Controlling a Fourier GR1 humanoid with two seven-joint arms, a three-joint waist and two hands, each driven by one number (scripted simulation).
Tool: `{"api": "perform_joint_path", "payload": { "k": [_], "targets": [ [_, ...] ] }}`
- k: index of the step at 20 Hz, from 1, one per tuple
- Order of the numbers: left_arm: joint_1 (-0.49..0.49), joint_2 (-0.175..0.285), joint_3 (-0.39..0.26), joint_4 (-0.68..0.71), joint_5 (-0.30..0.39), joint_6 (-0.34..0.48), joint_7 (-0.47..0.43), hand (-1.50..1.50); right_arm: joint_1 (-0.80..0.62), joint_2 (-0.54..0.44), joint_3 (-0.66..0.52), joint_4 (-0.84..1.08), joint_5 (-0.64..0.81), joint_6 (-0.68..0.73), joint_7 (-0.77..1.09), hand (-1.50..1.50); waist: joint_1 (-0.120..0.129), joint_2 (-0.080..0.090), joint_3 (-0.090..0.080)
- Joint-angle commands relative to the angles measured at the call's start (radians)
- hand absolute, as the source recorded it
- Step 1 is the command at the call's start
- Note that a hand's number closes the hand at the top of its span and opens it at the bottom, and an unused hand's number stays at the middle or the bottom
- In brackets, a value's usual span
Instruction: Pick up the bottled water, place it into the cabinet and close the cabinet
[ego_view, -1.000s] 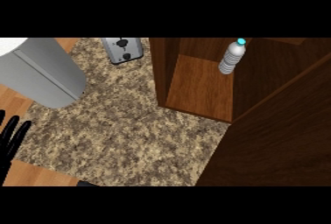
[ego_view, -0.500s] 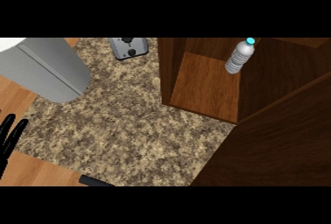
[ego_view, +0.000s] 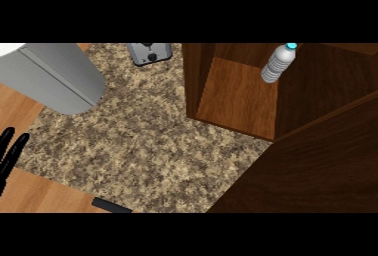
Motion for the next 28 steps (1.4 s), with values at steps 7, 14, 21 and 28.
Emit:
{"api": "perform_joint_path", "payload": {
  "k": [7, 14, 21, 28],
  "targets": [
    [-0.022, 0.007, 0.011, 0.023, 0.013, -0.012, 0.009, -1.50, -0.191, 0.077, -0.028, 0.098, 0.025, -0.073, 0.181, 1.50, -0.002, -0.005, -0.001],
    [-0.025, 0.017, 0.019, 0.036, 0.023, -0.022, 0.020, -1.50, -0.363, 0.175, -0.065, 0.262, 0.005, -0.129, 0.300, 1.50, -0.001, -0.013, 0.006],
    [-0.018, 0.001, 0.008, 0.060, 0.027, -0.027, 0.022, -1.50, -0.579, 0.306, -0.116, 0.475, -0.024, -0.194, 0.401, 1.50, -0.017, -0.023, 0.011],
    [-0.009, 0.008, 0.031, 0.073, 0.033, -0.037, 0.015, -1.50, -0.835, 0.446, -0.268, 0.687, 0.058, -0.405, 0.444, 1.50, -0.038, -0.037, 0.017]
  ]
}}
